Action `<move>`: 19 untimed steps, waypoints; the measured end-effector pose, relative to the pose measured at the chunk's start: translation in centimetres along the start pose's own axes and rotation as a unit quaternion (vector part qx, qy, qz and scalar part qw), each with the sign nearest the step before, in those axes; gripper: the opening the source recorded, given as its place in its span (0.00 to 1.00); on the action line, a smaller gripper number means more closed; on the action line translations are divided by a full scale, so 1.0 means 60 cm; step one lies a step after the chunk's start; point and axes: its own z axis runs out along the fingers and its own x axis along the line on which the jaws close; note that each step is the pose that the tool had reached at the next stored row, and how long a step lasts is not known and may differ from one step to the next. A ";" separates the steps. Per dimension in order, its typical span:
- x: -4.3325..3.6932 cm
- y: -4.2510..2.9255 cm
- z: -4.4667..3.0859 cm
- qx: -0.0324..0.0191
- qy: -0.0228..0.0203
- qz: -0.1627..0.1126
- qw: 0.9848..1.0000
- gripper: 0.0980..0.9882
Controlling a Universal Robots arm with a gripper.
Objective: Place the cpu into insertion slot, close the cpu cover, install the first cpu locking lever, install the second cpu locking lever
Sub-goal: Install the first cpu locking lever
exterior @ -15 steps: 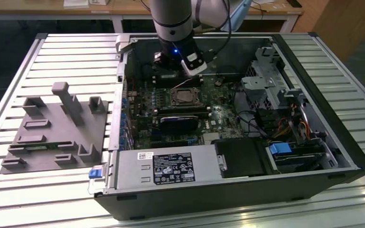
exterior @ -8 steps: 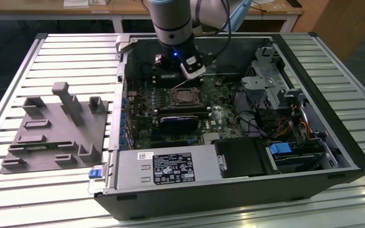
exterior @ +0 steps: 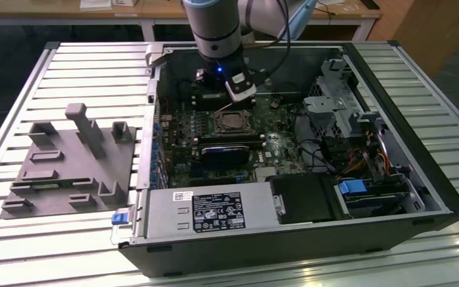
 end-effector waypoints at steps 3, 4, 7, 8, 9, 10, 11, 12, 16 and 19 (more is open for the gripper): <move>0.001 0.001 0.003 0.001 -0.002 0.008 1.000 0.00; 0.001 0.002 0.005 0.002 -0.003 0.010 1.000 0.00; 0.002 0.004 0.008 0.003 -0.005 0.017 1.000 0.00; 0.002 0.005 0.010 0.003 -0.006 0.019 1.000 0.00; 0.002 0.006 0.011 0.003 -0.007 0.021 1.000 0.00; 0.003 0.008 0.012 0.003 -0.007 0.023 1.000 0.00; 0.003 0.009 0.013 0.004 -0.008 0.025 1.000 0.00; 0.003 0.011 0.014 0.004 -0.008 0.026 1.000 0.00; 0.003 0.016 0.018 0.005 -0.009 0.030 0.999 0.00; 0.000 0.018 0.021 0.005 -0.010 0.032 0.999 0.00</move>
